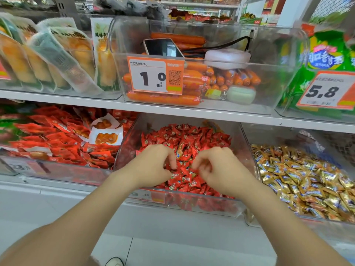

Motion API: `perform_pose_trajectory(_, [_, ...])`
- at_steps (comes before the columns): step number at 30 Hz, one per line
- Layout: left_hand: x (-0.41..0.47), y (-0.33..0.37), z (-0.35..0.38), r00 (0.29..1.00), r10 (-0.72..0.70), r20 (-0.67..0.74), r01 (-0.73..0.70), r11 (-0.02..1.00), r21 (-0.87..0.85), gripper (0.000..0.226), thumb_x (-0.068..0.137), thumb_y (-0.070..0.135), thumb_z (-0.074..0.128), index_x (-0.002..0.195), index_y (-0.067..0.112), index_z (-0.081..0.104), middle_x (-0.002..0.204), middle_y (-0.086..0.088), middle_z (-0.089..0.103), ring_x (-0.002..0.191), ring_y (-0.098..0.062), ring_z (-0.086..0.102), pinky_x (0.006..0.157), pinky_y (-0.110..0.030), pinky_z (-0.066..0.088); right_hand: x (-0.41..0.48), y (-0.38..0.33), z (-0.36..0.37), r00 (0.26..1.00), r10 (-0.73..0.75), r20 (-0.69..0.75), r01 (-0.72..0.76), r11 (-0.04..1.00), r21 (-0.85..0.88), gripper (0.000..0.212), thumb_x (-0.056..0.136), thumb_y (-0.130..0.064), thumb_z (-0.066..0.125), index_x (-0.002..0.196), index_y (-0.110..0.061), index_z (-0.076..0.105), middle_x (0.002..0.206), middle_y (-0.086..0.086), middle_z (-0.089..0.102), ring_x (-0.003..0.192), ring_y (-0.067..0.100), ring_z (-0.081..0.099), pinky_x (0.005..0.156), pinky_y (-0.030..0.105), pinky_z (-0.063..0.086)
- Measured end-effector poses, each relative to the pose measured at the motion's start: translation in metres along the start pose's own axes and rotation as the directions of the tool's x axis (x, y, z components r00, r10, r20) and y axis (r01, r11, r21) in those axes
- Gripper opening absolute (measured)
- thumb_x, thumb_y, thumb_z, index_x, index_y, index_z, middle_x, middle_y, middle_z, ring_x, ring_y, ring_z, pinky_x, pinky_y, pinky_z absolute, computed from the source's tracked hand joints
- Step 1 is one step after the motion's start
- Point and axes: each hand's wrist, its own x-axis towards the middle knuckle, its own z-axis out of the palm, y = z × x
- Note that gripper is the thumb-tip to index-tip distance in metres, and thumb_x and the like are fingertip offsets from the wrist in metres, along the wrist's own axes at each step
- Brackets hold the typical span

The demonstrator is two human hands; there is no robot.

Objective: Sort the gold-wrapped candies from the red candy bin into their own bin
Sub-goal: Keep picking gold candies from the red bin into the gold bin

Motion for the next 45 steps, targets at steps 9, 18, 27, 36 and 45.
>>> perform_pose_trajectory(9, [0.014,0.015,-0.007,0.827,-0.348,0.442,0.307,0.938,0.164,0.090,0.060,0.050,0.097,0.129,0.013,0.054,0.118,0.001,0.061,0.099,-0.019,0.062,0.088,-0.032,0.058,0.021,0.001,0.031,0.948,0.024,0.317,0.028,0.987,-0.158,0.081,0.085,-0.019,0.082,0.157,-0.030,0.048,0.150,0.004,0.055,0.142,0.027,0.046,0.114,0.039,0.045])
perform_pose_trajectory(18, [0.020,0.024,0.017,0.845,-0.374,0.383,0.449,0.885,-0.126,0.075,0.063,0.018,0.094,0.123,0.011,0.049,0.107,0.000,0.059,0.095,-0.019,0.059,0.068,-0.028,0.051,0.037,-0.003,0.038,0.899,0.107,0.425,-0.058,0.990,-0.126,0.096,0.065,-0.025,0.098,0.143,-0.016,0.044,0.134,0.008,0.058,0.124,0.030,0.057,0.097,0.039,0.053])
perform_pose_trajectory(27, [0.026,0.006,0.017,0.966,-0.191,0.174,0.258,0.732,-0.631,0.092,0.058,0.004,0.093,0.136,0.027,0.049,0.109,-0.010,0.076,0.089,-0.023,0.077,0.085,-0.043,0.064,0.015,0.011,0.007,0.979,0.120,0.166,-0.196,0.791,0.580,0.075,0.059,0.005,0.092,0.120,-0.026,0.063,0.084,-0.005,0.074,0.065,0.005,0.064,0.067,0.032,0.057])
perform_pose_trajectory(36, [0.011,-0.006,0.016,0.999,0.003,0.047,-0.014,0.973,0.231,0.056,0.088,0.012,0.073,0.136,0.033,0.052,0.133,0.000,0.042,0.123,-0.029,0.044,0.101,-0.051,0.047,-0.010,0.026,-0.002,0.997,0.036,0.064,-0.029,0.994,-0.105,0.061,0.080,-0.016,0.077,0.136,-0.037,0.062,0.133,-0.012,0.062,0.128,0.018,0.057,0.104,0.032,0.046])
perform_pose_trajectory(45, [0.012,0.007,0.012,0.979,0.204,0.032,-0.203,0.979,-0.007,0.044,0.082,0.034,0.086,0.121,0.032,0.067,0.114,0.016,0.058,0.103,-0.003,0.053,0.091,-0.024,0.045,-0.004,0.015,0.002,0.994,-0.036,-0.101,0.038,0.999,0.021,0.034,0.079,-0.002,0.065,0.098,-0.030,0.074,0.093,-0.014,0.070,0.090,0.005,0.064,0.084,0.031,0.055])
